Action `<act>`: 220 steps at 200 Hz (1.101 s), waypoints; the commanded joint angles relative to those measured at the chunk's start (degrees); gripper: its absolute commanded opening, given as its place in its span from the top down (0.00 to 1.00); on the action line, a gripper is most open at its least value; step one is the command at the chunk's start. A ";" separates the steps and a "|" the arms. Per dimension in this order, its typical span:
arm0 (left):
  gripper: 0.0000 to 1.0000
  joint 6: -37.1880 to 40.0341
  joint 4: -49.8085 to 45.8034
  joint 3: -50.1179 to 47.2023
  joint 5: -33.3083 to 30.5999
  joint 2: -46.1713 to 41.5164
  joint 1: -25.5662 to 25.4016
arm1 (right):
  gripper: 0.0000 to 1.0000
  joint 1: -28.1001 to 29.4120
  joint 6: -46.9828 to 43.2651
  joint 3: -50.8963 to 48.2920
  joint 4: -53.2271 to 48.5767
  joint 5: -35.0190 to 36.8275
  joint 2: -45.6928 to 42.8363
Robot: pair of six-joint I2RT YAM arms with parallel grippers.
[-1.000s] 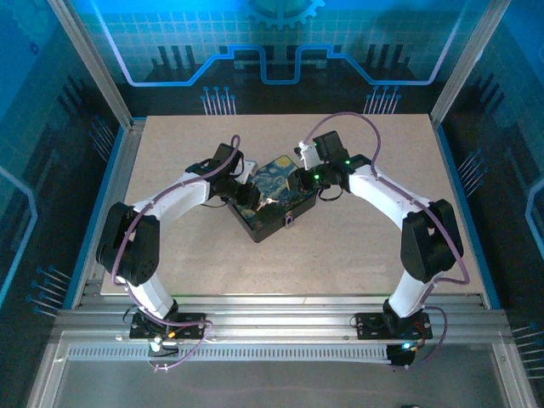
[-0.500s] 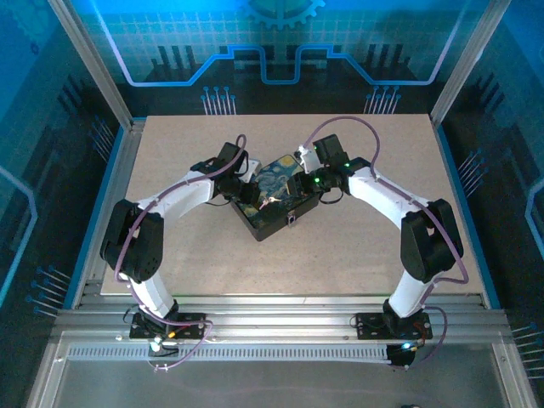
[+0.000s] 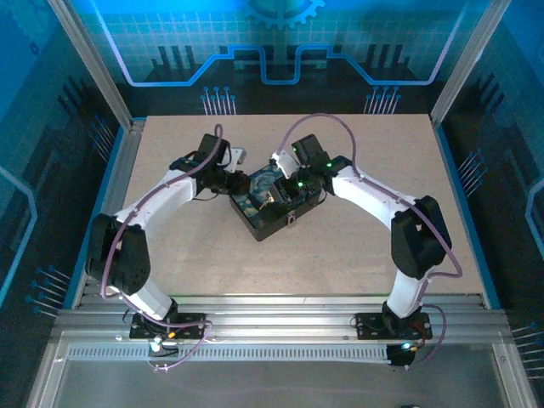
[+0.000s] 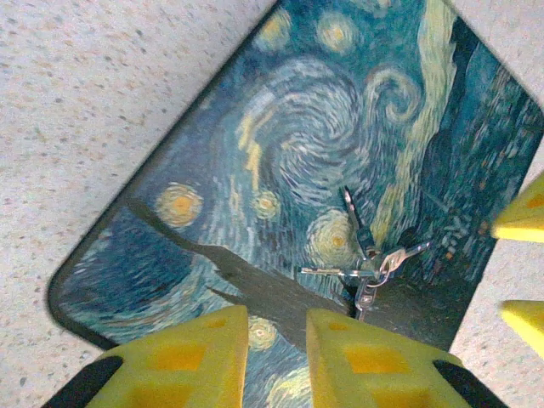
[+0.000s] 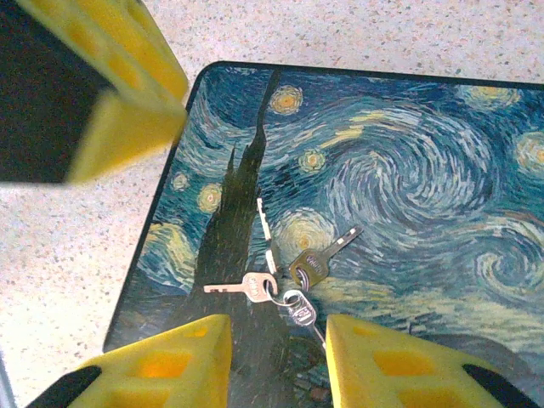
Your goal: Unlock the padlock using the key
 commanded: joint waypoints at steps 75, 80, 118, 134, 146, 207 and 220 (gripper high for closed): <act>0.74 -11.56 0.49 -3.48 5.23 -3.92 6.48 | 0.63 3.33 -10.38 8.57 -2.95 3.32 8.17; 0.74 -11.57 0.42 -3.43 5.07 -4.07 6.56 | 0.63 3.40 -10.60 8.86 -3.14 3.38 8.54; 0.73 -11.48 0.26 -3.17 4.44 -4.58 6.56 | 0.64 3.50 -11.67 8.91 -3.51 2.87 9.57; 0.73 -11.53 0.33 -3.18 4.51 -4.57 6.56 | 0.65 3.54 -11.68 8.87 -3.53 2.64 10.00; 0.73 -11.53 0.32 -3.21 4.52 -4.51 6.56 | 0.65 3.66 -11.68 9.05 -3.68 2.26 10.33; 0.73 -11.50 0.43 -3.61 4.20 -4.95 6.56 | 0.75 4.03 -11.68 8.54 -3.53 3.22 11.87; 0.74 -11.42 0.35 -3.62 4.08 -5.06 6.56 | 0.81 4.03 -11.81 8.24 -3.15 3.39 11.94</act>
